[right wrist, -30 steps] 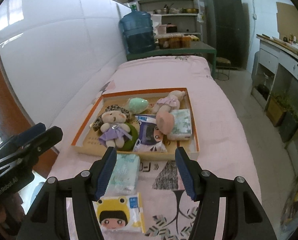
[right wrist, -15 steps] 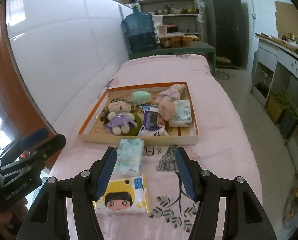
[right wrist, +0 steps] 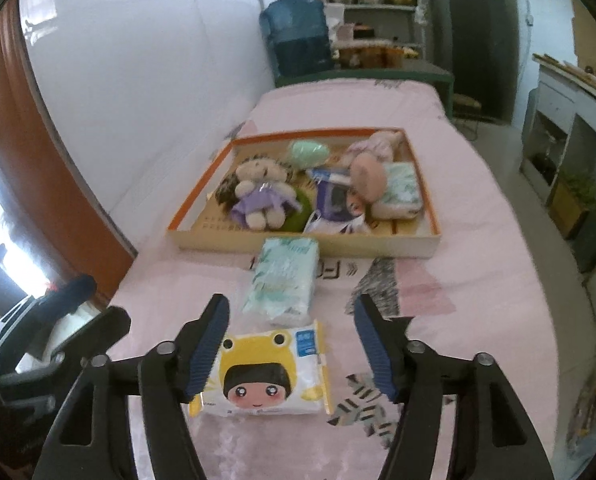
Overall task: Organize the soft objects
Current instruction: 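Move both tools back toward the tissue pack and yellow snack bag, then grasp the green tissue pack with right gripper while left gripper grasps the yellow snack bag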
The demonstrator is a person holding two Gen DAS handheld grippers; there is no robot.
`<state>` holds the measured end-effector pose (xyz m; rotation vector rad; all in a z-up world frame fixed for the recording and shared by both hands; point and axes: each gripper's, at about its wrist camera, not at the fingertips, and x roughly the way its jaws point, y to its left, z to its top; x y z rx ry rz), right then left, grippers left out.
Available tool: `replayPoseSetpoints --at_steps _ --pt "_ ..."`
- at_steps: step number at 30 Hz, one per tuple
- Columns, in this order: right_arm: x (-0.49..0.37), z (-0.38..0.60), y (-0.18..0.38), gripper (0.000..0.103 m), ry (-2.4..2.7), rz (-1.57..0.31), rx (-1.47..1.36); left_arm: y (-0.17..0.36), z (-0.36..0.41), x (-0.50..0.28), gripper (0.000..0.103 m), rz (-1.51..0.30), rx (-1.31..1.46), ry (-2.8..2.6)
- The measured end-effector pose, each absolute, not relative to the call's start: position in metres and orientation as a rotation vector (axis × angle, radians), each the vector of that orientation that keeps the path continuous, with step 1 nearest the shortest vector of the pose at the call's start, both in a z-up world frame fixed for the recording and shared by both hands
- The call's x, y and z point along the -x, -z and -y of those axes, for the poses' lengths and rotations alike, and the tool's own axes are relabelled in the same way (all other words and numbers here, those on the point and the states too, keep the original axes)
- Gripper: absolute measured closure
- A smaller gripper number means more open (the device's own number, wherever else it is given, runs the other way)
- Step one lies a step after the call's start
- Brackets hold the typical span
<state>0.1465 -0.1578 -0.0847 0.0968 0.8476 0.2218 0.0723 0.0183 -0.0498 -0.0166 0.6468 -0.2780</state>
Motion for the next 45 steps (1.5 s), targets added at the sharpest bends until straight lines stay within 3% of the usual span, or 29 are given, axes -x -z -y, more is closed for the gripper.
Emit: replayPoseSetpoints --at_steps 20,23,26,45 --pt "-0.238 0.131 0.157 0.031 -0.181 -1.023 -0.139 0.081 -0.029 -0.073 0.041 -0.680 0.000 0.402" --pt "-0.240 0.132 0.158 0.054 -0.180 -1.019 -0.124 0.086 -0.024 -0.078 0.041 -0.692 -0.029 0.454" --pt "-0.237 0.134 0.155 0.058 -0.193 -1.010 -0.122 0.090 -0.017 -0.080 0.041 -0.704 -0.040 0.496" --pt "-0.158 0.194 0.091 0.057 -0.165 -0.860 -0.160 0.133 0.031 -0.135 0.040 -0.843 -0.261 0.933"
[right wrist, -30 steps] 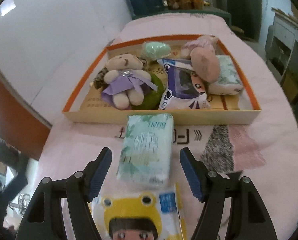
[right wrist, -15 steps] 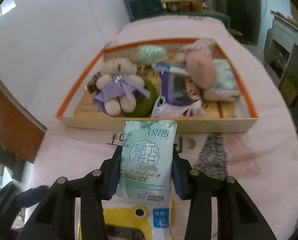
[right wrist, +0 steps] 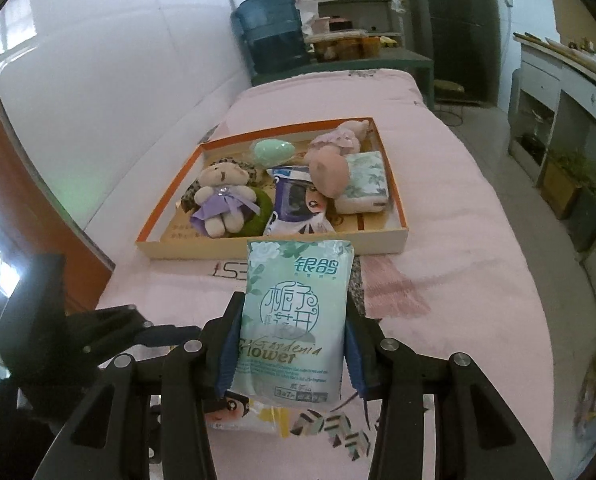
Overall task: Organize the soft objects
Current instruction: 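Grasp the green tissue pack with right gripper while left gripper grasps the yellow snack bag, then carry the tissue pack and yellow snack bag with both grippers over the tray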
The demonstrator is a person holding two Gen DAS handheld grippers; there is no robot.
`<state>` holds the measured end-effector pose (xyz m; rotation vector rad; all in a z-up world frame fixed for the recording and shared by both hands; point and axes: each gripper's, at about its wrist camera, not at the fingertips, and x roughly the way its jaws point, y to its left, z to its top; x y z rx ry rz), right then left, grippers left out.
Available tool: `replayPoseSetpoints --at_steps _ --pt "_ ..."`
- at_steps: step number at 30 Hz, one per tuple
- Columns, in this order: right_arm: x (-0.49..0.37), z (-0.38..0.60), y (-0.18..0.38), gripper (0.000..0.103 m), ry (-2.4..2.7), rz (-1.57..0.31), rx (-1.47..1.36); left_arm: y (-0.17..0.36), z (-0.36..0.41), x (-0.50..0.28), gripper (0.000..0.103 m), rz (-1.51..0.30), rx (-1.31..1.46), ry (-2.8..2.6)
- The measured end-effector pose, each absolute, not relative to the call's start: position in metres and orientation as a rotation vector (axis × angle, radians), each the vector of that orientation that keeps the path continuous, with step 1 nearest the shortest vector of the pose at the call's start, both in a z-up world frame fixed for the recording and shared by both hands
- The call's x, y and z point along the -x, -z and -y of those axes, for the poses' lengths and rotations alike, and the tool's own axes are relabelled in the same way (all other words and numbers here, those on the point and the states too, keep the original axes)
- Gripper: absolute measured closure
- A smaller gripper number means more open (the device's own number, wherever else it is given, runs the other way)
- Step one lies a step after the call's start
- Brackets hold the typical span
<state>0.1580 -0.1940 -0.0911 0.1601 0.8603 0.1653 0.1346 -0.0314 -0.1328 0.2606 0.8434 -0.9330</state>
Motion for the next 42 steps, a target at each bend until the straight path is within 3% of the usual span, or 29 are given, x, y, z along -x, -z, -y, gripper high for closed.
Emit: replayPoseSetpoints --at_steps 6,9,11,14,26,42 --pt "-0.156 0.193 0.098 0.057 -0.177 -0.876 -0.179 0.140 0.032 -0.136 0.039 -0.904 -0.186 0.928" --pt "-0.155 0.190 0.101 0.057 -0.185 -0.879 -0.180 0.140 0.035 -0.125 0.055 -0.902 -0.190 0.896" --pt "-0.155 0.190 0.103 0.057 -0.189 -0.883 -0.184 0.137 0.036 -0.114 0.080 -0.888 -0.202 0.857" --pt "-0.152 0.189 0.104 0.057 -0.197 -0.886 -0.190 0.132 0.026 -0.106 0.087 -0.901 -0.110 0.802" --pt "-0.130 0.196 0.087 0.057 -0.201 -0.835 -0.200 0.118 0.009 -0.077 0.092 -0.846 0.140 0.658" --pt "-0.128 0.189 0.063 0.057 -0.228 -0.785 -0.157 0.067 0.003 -0.087 0.091 -0.715 0.118 0.491"
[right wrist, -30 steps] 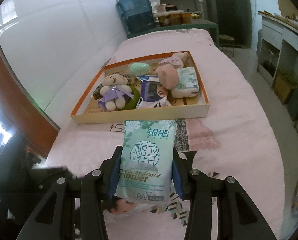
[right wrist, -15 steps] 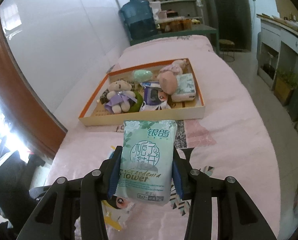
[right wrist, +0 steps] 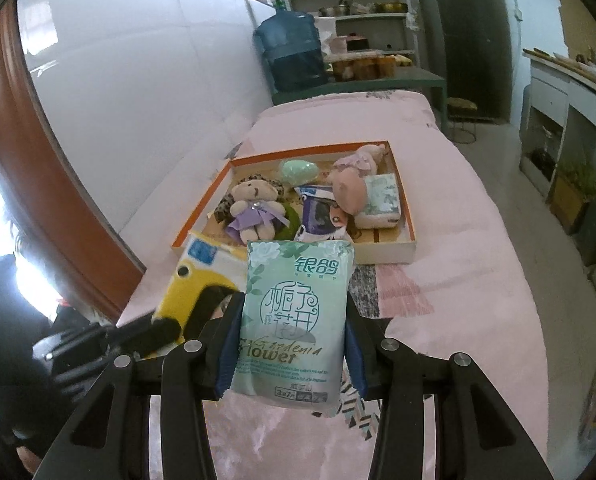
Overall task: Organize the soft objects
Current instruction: 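Carry the tissue pack and yellow snack bag with both grippers over the tray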
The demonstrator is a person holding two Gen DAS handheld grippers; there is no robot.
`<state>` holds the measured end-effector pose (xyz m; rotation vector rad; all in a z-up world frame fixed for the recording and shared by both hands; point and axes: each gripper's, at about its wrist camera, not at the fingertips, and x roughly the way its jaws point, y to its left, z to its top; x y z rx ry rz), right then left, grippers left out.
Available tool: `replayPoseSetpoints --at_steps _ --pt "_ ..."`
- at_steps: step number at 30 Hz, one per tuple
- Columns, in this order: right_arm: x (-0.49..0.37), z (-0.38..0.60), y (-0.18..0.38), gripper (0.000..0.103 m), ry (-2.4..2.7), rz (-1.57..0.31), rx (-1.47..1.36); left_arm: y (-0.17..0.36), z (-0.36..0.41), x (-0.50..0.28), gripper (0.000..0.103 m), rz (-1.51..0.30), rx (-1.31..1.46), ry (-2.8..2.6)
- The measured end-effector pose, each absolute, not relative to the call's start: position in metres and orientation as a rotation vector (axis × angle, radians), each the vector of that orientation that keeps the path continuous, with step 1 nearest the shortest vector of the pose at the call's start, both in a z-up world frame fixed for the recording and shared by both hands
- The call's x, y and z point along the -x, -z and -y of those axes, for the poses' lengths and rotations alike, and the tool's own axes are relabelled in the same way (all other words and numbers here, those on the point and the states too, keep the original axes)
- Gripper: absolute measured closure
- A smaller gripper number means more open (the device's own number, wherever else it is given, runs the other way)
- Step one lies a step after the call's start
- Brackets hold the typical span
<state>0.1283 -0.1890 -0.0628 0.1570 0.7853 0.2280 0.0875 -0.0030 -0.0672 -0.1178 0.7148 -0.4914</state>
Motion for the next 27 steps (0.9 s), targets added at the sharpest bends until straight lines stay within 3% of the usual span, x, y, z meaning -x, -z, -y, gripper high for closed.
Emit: replayPoseSetpoints --at_steps 27 --pt "-0.203 0.180 0.031 0.057 -0.254 -0.711 -0.072 0.009 -0.016 -0.180 0.091 -0.611 0.139 0.344"
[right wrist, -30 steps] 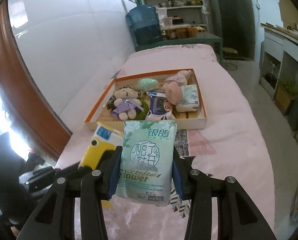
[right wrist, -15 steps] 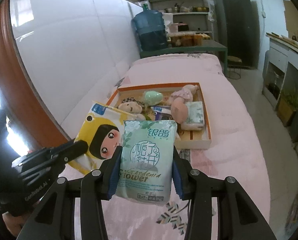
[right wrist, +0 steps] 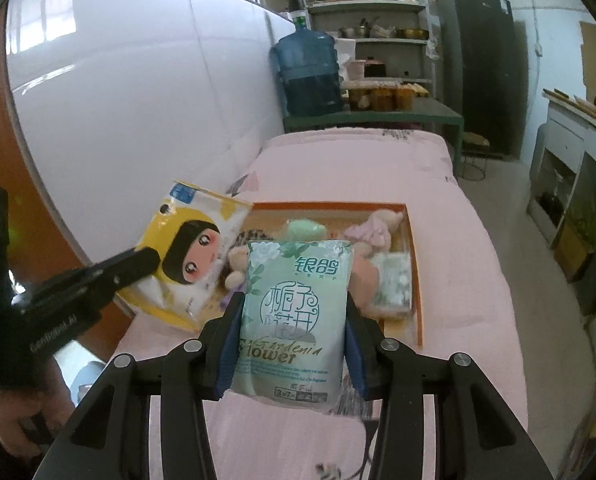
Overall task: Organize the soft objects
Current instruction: 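Carry the tissue pack and yellow snack bag with both grippers over the tray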
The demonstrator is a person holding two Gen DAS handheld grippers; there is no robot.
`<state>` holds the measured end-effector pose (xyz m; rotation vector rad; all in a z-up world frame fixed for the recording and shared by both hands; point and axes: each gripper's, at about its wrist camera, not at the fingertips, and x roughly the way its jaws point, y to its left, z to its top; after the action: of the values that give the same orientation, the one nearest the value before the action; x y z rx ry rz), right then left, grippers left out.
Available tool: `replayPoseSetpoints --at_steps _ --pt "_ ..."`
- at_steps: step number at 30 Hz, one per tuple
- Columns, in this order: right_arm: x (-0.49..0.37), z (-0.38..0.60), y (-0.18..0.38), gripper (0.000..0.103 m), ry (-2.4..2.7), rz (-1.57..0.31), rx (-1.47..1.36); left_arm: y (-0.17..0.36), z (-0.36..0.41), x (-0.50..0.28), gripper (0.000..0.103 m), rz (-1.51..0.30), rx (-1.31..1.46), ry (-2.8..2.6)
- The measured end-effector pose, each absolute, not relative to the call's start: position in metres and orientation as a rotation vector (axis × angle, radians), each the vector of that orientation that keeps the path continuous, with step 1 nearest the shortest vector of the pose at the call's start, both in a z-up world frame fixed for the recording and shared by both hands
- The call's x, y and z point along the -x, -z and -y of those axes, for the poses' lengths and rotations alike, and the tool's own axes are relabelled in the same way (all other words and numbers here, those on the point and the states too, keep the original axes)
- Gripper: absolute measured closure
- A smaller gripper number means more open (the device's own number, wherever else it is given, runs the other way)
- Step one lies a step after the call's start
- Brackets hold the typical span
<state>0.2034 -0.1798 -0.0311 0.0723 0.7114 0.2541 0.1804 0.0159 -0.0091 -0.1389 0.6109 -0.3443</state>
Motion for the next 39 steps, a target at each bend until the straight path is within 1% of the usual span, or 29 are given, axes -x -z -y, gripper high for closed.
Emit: replayPoseSetpoints --at_steps 7,14,28,39 --pt "-0.244 0.179 0.037 0.057 -0.264 -0.717 -0.063 0.002 -0.026 -0.219 0.091 -0.597 0.151 0.293" --pt "-0.283 0.181 0.052 0.057 -0.262 -0.753 -0.070 0.006 -0.032 -0.253 0.091 -0.606 0.164 0.252" --pt "-0.343 0.169 0.082 0.057 -0.271 -0.831 -0.035 0.038 -0.036 -0.312 0.091 -0.704 0.212 0.221" --pt "-0.371 0.162 0.108 0.057 -0.284 -0.882 -0.027 0.069 -0.042 -0.335 0.091 -0.765 0.247 0.209"
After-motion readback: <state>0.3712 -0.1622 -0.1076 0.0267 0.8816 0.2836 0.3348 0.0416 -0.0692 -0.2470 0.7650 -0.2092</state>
